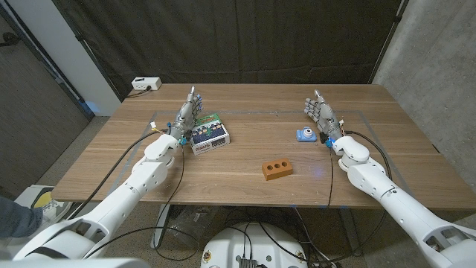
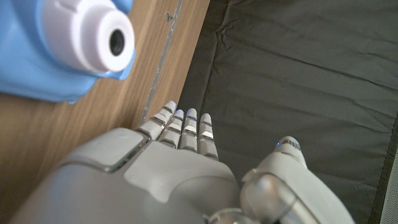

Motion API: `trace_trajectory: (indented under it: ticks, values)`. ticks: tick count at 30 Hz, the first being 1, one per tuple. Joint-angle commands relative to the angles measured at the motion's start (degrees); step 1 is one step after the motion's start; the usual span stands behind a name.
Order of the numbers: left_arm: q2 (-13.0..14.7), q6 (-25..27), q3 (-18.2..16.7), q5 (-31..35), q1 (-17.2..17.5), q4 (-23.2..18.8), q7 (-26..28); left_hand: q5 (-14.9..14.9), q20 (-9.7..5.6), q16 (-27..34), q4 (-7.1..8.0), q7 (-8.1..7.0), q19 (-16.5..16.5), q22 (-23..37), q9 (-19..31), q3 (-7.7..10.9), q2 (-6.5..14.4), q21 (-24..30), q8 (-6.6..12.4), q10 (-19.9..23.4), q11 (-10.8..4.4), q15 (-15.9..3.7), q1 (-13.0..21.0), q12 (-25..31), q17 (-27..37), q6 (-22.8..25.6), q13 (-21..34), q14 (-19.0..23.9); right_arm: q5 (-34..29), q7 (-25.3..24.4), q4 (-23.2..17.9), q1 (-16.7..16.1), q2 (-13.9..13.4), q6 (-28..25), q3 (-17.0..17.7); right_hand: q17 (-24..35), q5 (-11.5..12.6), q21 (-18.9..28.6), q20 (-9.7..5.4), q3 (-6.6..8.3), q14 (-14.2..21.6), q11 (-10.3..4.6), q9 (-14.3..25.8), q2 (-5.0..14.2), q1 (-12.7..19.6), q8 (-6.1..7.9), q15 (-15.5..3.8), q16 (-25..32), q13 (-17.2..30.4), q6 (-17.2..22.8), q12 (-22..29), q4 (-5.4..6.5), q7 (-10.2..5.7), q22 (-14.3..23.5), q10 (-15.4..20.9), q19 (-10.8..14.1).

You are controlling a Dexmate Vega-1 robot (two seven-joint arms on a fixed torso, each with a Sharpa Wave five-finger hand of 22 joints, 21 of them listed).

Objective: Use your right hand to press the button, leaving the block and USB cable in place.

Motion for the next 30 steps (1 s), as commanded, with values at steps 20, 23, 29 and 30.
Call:
trace_trajectory:
  ticks: [20, 23, 29, 30]
  values:
    - [2.61, -1.49, -0.27, -0.77, 2.37, -3.95, -4.93, 0.36, 0.00, 0.63, 0.08, 0.04, 0.14, 0.24, 0.13, -0.87, 0.43, -0.18, 0.44, 0.63, 0.25, -0.01, 0.38, 0.52, 0.28, 0.61, 0.13, 0.20, -6.38, -8.26, -13.40, -9.78, -4.38, 4.00, 2.93, 0.05, 0.38, 0.78, -1.47, 0.19, 2.54, -1.15, 0.23, -0.10, 0.65, 0.33, -0.91, 1.04, 0.19, 1.10, 1.19, -0.22, -1.08, 0.12, 2.70, 2.36]
    - [2.99, -1.76, -0.76, -1.34, 3.22, -5.41, -4.91, 0.36, -0.03, 0.65, 0.08, 0.10, 0.34, 0.24, 0.13, -0.92, 0.47, -0.21, 0.46, 0.80, 0.32, -0.01, 0.38, 0.59, 0.28, 0.68, 0.13, 0.27, -6.88, -8.23, -14.31, -10.61, -5.05, 4.40, 3.34, 0.05, 0.39, 0.88, -1.57, 0.16, 2.78, -1.10, 0.23, -0.11, 0.66, 0.47, -1.09, 1.08, 0.19, 1.53, 1.29, -0.25, -1.30, 0.12, 2.99, 2.72]
    - [4.25, -1.92, -1.14, -0.30, 4.43, -8.39, -3.27, 0.37, -0.06, 0.79, 0.06, 0.19, 0.67, 0.25, 0.13, -1.05, 0.56, -0.37, 0.58, 1.21, 0.49, 0.00, 0.40, 0.72, 0.27, 1.06, 0.13, 0.74, -8.04, -9.31, -16.18, -12.88, -6.06, 5.41, 4.61, 0.05, 0.40, 0.94, -1.66, 0.10, 3.20, -1.01, 0.27, -0.11, 0.65, 0.69, -1.11, 1.14, 0.20, 2.28, 1.34, -0.28, -1.45, 0.12, 3.20, 3.12]
    - [4.30, -2.03, -1.16, -0.23, 4.57, -8.69, -3.15, 0.37, -0.09, 0.81, 0.06, 0.19, 0.74, 0.25, 0.13, -1.07, 0.57, -0.38, 0.59, 1.26, 0.43, 0.02, 0.40, 0.73, 0.27, 1.07, 0.13, 0.80, -8.19, -9.43, -16.48, -13.29, -6.23, 5.63, 4.86, 0.05, 0.40, 0.94, -1.65, 0.08, 3.27, -1.11, 0.27, -0.11, 0.65, 0.67, -1.16, 1.15, 0.20, 2.26, 1.33, -0.29, -1.46, 0.12, 3.21, 3.15]
